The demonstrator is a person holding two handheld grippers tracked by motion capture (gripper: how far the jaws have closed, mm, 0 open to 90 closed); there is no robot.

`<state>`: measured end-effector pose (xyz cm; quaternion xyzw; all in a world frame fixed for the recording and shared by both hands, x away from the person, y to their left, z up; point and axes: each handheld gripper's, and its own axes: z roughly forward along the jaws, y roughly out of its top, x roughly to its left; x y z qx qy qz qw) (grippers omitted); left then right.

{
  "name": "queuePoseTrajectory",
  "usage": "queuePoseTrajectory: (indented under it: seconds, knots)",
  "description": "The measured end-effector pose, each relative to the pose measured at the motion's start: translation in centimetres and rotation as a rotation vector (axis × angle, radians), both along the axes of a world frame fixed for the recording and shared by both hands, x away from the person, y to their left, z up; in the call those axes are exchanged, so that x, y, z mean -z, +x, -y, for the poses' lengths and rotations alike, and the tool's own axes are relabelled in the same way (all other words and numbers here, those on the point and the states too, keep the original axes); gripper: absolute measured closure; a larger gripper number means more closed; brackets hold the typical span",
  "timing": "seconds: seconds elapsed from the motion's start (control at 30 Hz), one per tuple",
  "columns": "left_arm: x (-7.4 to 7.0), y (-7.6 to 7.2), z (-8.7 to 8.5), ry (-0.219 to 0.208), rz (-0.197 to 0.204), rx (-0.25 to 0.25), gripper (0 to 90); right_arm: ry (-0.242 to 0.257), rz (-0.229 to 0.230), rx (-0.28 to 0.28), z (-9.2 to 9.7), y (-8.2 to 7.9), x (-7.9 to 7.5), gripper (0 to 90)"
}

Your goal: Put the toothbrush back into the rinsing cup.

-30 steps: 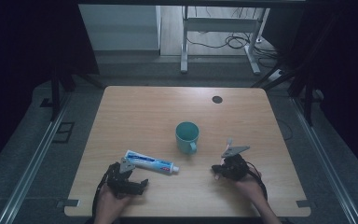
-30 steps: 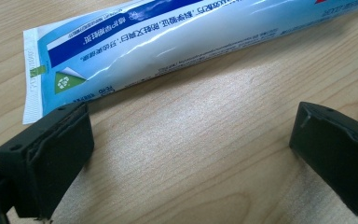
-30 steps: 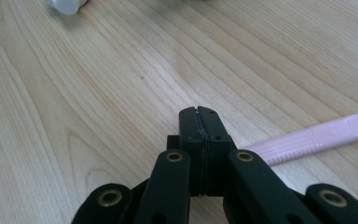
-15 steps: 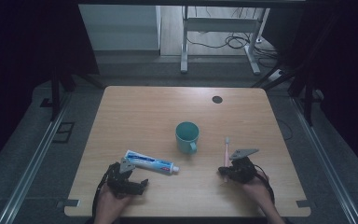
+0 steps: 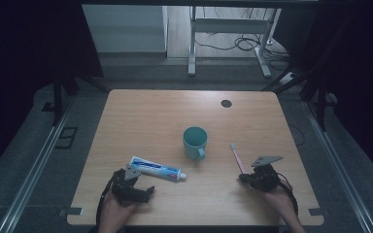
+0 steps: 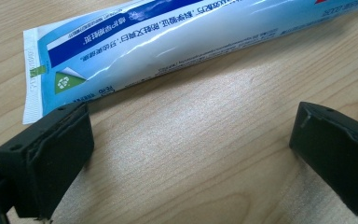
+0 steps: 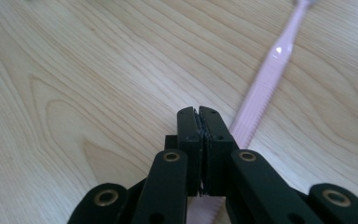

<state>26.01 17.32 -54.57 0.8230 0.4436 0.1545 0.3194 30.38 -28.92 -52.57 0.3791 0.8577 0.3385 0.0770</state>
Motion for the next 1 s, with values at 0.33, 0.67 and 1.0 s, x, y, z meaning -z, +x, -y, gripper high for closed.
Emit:
queuePoseTrajectory:
  seconds: [0.33,0.67,1.0]
  knots:
    - [0.0,0.0,0.0,0.0,0.0,0.0,0.0,-0.006,-0.003,0.075,3.3,0.4,-0.1,87.0]
    - [0.0,0.0,0.0,0.0,0.0,0.0,0.0,-0.009,-0.007,0.071,3.4,0.4,-0.3,85.8]
    - [0.0,0.0,0.0,0.0,0.0,0.0,0.0,-0.051,0.006,0.063,3.4,0.7,-1.7,75.3]
